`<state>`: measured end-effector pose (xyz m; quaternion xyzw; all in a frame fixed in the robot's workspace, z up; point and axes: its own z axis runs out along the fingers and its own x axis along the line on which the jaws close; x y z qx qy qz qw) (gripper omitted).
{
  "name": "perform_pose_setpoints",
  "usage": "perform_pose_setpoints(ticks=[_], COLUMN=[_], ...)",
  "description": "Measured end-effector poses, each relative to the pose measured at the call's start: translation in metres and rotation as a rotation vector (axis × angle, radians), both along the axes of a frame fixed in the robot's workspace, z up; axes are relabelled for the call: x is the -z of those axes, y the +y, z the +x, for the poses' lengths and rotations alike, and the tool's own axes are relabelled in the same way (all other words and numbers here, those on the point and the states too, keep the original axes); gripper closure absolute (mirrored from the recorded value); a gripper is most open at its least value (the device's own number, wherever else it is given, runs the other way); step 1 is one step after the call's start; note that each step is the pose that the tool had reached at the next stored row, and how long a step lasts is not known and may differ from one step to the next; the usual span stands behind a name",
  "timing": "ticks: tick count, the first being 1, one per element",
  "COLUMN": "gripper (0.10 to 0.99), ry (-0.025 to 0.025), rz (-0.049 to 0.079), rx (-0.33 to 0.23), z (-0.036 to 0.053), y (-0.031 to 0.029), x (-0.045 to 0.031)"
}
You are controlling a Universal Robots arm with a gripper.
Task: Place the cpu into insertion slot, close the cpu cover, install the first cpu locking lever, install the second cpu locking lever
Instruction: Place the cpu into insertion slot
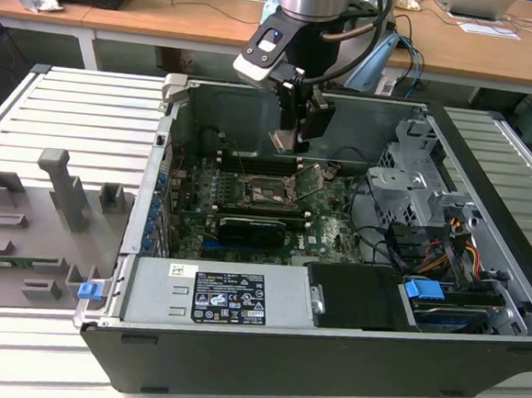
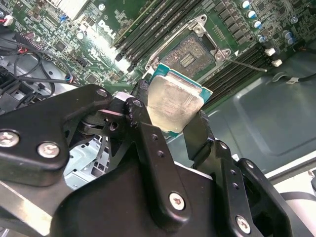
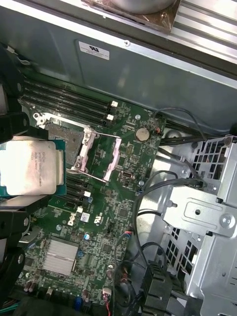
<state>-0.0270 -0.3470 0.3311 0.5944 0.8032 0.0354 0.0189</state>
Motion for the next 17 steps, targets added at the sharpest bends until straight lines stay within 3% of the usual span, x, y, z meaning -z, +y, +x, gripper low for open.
perform_pose_setpoints(ticks=[17], gripper=[0.557], ry=[0.0000], rz=[0.000], rx=[0.000], z=[0.0000], y=[0.0000], x=[0.0079])
